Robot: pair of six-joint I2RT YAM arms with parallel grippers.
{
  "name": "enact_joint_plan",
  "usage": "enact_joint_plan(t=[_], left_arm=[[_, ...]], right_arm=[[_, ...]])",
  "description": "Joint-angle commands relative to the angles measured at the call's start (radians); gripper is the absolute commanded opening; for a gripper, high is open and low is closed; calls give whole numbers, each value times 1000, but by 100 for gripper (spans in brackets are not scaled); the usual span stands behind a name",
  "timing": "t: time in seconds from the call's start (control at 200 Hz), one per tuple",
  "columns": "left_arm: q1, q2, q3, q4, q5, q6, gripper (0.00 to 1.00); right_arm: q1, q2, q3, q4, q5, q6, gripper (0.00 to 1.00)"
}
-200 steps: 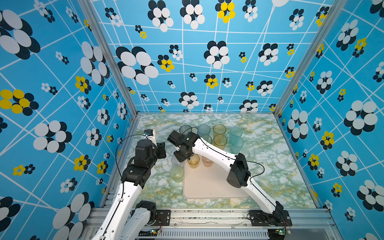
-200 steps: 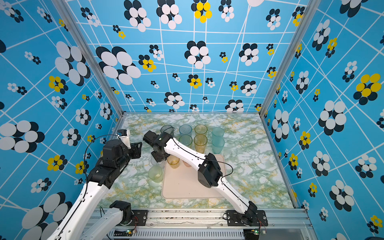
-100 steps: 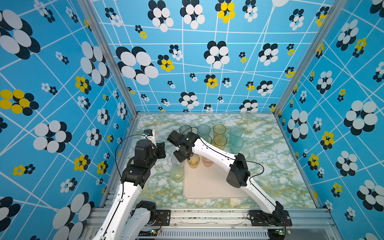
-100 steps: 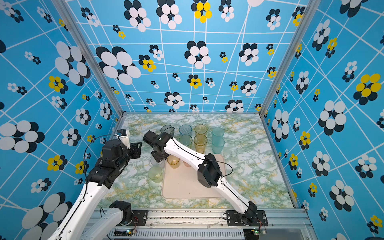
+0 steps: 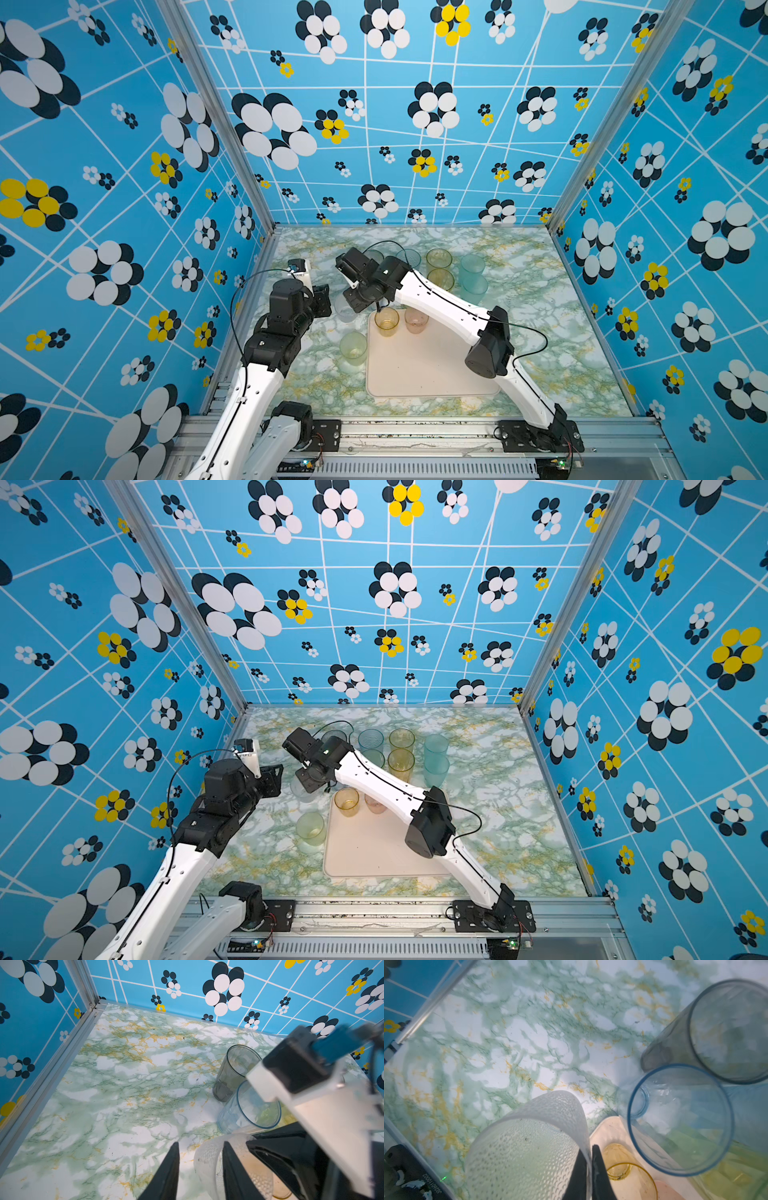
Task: Place the glasses into the tray
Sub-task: 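Lift the frosted cup with the right gripper and carry it over the tray, then lower the frosted cup onto the tray beside the pink cup and open the right gripper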
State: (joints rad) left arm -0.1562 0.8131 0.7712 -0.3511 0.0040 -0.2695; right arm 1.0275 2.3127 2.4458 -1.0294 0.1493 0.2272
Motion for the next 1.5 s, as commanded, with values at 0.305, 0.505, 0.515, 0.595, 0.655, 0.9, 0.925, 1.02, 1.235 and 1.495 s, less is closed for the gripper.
enact_joint_plan(t=[0.305,0.505,0.515,0.595,0.655,0.9,0.925,1.02,1.235,1.495], left_arm=[[2,33,18,-21,33,30,34],[-79,39,56,-74,-30,52,33],[-85,41,59,-77,-33,56,33],[-126,57,86,-111,-63,68,33],[-147,64,102,-132,-76,71,34],[-180,53,138,-219,-126,76,34],[-180,48,138,-224,-129,74,35],[-181,46,144,-256,-154,69,36],[-181,60,146,-268,-167,64,37],[-179,76,149,-271,-162,66,37]], right_arm=[[-59,-683,-648,48,211,30,1],[-154,-895,-959,-12,253,164,2],[-159,-900,-971,-12,252,168,2],[-195,-918,-1050,-1,218,189,2],[-222,-914,-1093,13,193,195,2],[-324,-860,-1195,135,119,177,2],[-332,-852,-1200,145,111,175,2],[-350,-829,-1211,180,96,167,2],[-380,-773,-1225,228,72,166,2],[-408,-738,-1242,268,42,175,2]])
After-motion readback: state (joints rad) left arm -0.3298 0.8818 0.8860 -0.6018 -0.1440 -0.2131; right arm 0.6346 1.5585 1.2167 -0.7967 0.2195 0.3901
